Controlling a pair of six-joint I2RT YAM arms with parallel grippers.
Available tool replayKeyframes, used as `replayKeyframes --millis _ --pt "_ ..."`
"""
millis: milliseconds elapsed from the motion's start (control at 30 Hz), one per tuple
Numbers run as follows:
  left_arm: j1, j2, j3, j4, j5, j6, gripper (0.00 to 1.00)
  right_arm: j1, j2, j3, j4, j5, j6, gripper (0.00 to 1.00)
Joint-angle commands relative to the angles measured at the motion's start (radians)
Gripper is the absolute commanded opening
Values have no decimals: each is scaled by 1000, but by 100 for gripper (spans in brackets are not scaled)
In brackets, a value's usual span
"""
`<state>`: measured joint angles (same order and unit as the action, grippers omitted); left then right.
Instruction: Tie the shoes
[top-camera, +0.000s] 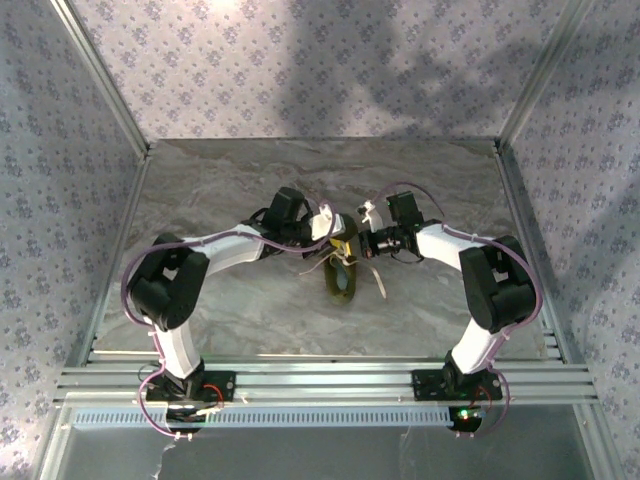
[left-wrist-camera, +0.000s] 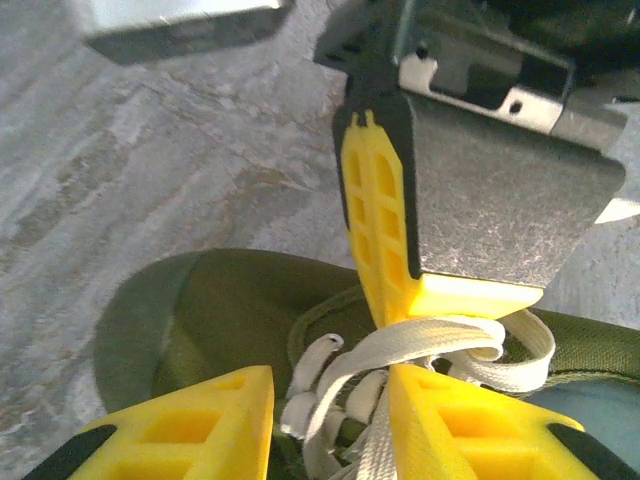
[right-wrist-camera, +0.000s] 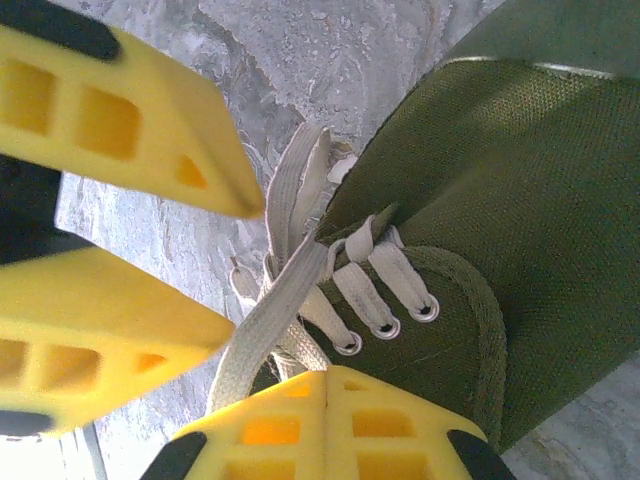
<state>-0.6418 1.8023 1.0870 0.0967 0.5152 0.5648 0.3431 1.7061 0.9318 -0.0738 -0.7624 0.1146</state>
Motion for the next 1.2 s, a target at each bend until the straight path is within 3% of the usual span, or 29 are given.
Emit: replayKeyframes --millis 0,167,367,433,833,1167 --pt "-17 30 46 -41 13 52 35 5 -32 15 -31 9 -9 0" --pt "-33 55 84 -80 12 80 33 5 -36 15 -40 20 -7 0" --pt "-38 23 80 -125 28 88 5 4 -46 22 -46 69 5 0" --pt "-39 0 58 -126 26 87 0 3 -47 33 -49 86 6 0" --pt "-89 -67 -26 -132 -15 71 0 1 3 159 -54 114 20 0" --pt "-94 -58 -39 -101 -56 49 21 21 71 219 -77 103 10 0"
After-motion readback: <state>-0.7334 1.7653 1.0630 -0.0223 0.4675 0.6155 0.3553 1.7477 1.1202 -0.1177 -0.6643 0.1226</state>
